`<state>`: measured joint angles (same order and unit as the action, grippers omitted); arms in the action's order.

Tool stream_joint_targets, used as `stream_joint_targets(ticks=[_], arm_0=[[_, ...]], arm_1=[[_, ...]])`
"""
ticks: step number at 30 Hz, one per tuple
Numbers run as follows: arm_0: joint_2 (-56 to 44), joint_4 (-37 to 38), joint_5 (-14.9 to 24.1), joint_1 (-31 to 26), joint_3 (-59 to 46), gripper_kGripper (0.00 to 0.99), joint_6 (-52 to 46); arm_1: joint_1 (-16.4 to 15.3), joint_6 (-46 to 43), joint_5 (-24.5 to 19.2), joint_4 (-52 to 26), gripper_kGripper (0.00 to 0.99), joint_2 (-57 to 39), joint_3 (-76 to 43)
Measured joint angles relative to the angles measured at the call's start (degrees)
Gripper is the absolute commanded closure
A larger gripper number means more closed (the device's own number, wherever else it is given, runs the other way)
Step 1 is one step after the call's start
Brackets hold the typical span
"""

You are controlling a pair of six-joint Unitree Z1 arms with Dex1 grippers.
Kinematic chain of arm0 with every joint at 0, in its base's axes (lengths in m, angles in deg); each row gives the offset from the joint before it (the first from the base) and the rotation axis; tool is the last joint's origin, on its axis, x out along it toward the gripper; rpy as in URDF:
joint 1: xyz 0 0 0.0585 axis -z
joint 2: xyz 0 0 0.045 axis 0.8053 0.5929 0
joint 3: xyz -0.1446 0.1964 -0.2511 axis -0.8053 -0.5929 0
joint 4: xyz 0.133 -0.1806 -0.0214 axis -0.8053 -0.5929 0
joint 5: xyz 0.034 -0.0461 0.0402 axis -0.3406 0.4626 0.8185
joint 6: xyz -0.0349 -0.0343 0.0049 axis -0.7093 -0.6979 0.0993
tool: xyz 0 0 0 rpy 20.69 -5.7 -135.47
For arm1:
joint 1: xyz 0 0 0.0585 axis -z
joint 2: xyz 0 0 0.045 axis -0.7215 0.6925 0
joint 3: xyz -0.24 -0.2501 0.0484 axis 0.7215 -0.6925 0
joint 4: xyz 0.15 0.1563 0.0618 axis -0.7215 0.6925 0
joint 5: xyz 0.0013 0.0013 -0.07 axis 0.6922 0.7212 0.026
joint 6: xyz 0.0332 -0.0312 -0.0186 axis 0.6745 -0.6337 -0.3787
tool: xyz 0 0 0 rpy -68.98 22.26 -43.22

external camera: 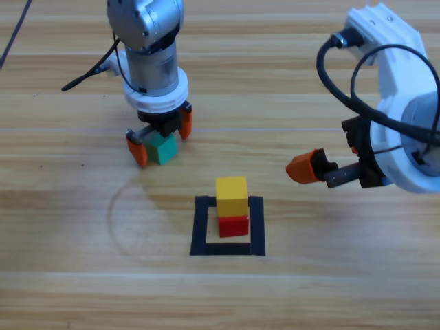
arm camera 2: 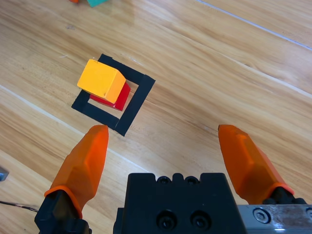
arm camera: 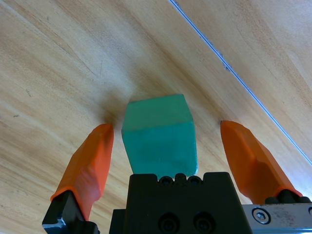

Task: Stack the blocks in the rectangular block: red at the bottom, yellow in the middle, green on top

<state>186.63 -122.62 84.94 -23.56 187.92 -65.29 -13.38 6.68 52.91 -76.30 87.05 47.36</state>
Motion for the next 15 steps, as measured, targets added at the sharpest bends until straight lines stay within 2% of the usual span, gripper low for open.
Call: stream_joint_targets(ticks=[9,14,15], arm_0=[[0.13,0.0,0.0,-0.01,0.0,0.475,0.57],[0.15,-0.02,0.0,-0.02,0.0,0.686,1.45],[0.15,-0.05,0.0,-0.02,0.0,0.769,2.36]], arm_1=[[0.02,-3.14,-0.19,-2.3,0.0,0.0,-1.4],[0.02,-3.14,0.54,-3.16,0.0,0.0,-1.52],[0.02,-3.14,0.65,-3.18,0.0,0.0,-1.53]])
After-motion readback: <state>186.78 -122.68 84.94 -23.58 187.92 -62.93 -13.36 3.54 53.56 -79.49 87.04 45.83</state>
